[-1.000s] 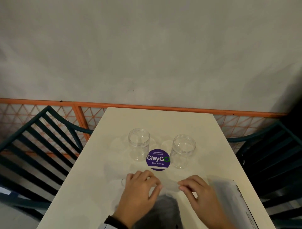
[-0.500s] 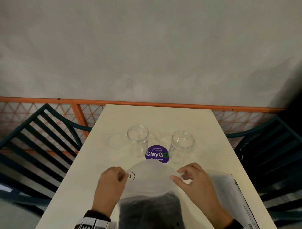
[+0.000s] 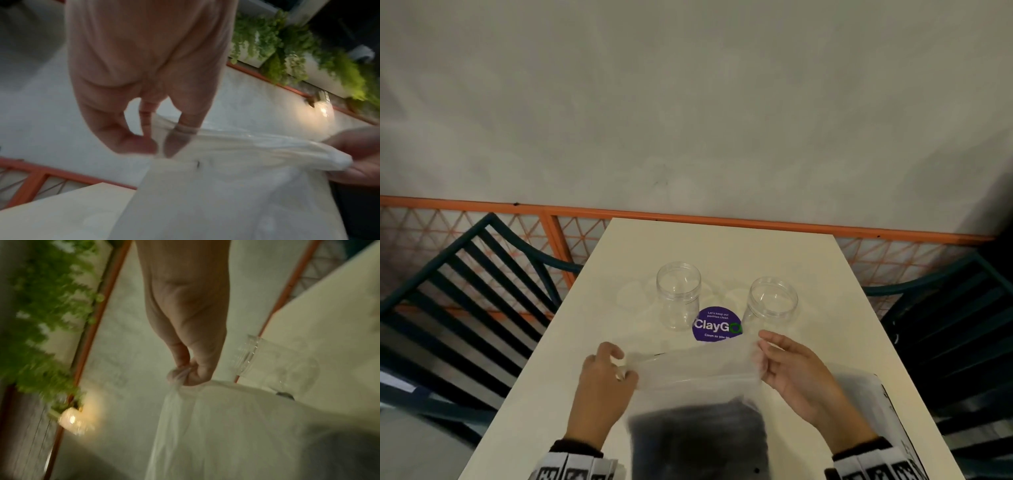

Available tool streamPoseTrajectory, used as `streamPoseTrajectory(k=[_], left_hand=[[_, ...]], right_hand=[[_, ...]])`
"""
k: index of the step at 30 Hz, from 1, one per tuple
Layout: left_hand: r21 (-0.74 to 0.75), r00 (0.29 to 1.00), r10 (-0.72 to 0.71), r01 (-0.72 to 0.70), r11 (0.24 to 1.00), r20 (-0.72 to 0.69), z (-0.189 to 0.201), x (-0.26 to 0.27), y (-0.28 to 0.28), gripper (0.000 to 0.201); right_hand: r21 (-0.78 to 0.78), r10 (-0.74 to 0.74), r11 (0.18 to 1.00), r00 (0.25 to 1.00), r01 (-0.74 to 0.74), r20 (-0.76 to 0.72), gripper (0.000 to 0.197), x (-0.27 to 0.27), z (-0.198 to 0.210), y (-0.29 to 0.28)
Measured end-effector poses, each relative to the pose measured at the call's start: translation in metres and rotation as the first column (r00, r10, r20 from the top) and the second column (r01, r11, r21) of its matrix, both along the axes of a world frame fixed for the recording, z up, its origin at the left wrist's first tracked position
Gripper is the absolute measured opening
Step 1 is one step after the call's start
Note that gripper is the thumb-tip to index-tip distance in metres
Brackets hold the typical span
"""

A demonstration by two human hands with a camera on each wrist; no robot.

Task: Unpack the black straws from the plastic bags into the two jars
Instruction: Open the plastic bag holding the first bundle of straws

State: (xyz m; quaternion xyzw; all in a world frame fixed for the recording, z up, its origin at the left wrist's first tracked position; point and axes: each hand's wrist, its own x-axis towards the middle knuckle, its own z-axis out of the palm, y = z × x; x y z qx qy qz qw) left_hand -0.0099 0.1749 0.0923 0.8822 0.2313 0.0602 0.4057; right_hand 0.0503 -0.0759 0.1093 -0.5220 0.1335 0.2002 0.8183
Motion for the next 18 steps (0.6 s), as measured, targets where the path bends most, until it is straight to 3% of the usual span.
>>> streamPoseTrajectory(k=[2,3,5,8,10,13,18], left_hand=[[-0.245,1.000,0.016,-0.017,0.969,-0.007,-0.001,0.003,0.006,0.004],[-0.400,1.000,0.013,-0.010,0.917,0.004,0.002,0.003,0.007,0.006],[-0.671,1.000,-0.019,0.021,0.741,0.011,0.010,0.004,0.004,0.007],[-0.862,0.999,-0.051,0.024,0.506,-0.002,0.016,0.004,0.001,0.011],[-0.903,0.997,-0.069,0.051,0.426,0.023,0.023,0.004,0.000,0.012],[-0.910,0.989,-0.088,0.147,0.388,0.123,0.037,0.005,-0.001,0.016],[-0.877,0.980,0.058,0.141,0.460,0.188,0.045,0.006,0.010,0.022]], right_hand=[[0.103,-0.037,0.994,0.998,0.041,-0.040,0.017,0.002,-0.002,-0.001],[0.079,-0.053,0.995,0.998,0.056,-0.038,0.018,0.002,-0.004,0.001],[-0.078,-0.053,0.995,0.998,0.056,0.037,0.020,0.000,-0.011,0.003],[-0.378,0.124,0.925,0.973,-0.041,0.197,0.026,-0.008,-0.010,0.009],[-0.458,0.158,0.889,0.950,-0.017,0.270,0.019,-0.011,-0.002,0.011],[-0.387,0.066,0.918,0.926,0.090,0.372,0.011,-0.007,0.016,0.008],[-0.298,0.025,0.950,0.926,0.095,0.377,0.015,-0.005,0.024,0.001]])
